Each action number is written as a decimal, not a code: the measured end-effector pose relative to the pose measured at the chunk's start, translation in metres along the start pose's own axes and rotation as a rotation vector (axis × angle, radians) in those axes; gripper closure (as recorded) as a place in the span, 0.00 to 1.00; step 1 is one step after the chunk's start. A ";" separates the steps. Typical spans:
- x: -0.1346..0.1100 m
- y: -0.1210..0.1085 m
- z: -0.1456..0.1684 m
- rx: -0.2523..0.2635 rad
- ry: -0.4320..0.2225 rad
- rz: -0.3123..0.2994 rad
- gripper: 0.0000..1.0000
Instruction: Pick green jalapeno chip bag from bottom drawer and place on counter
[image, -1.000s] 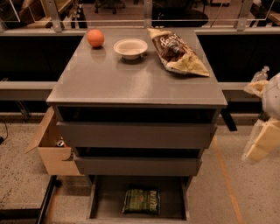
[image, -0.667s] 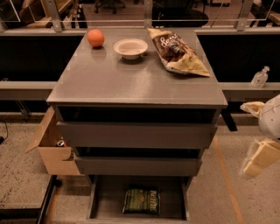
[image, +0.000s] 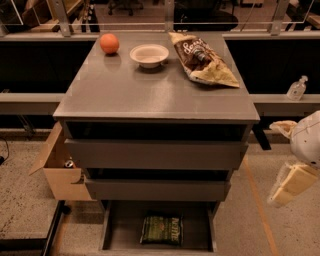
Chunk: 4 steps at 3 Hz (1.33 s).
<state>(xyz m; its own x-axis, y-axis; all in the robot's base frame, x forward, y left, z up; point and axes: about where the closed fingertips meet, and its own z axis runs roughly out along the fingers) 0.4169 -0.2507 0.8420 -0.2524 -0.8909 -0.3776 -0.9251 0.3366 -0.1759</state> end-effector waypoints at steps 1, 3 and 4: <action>-0.011 0.012 0.036 -0.042 -0.034 -0.031 0.00; -0.010 0.055 0.143 -0.135 -0.192 -0.049 0.00; 0.002 0.075 0.203 -0.211 -0.230 -0.014 0.00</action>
Offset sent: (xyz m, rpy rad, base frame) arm -0.0036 0.0809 -0.1294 0.1753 0.0267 0.1585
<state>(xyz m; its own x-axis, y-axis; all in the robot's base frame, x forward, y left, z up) 0.4047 -0.1652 0.6440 -0.1904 -0.7943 -0.5769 -0.9727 0.2322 0.0013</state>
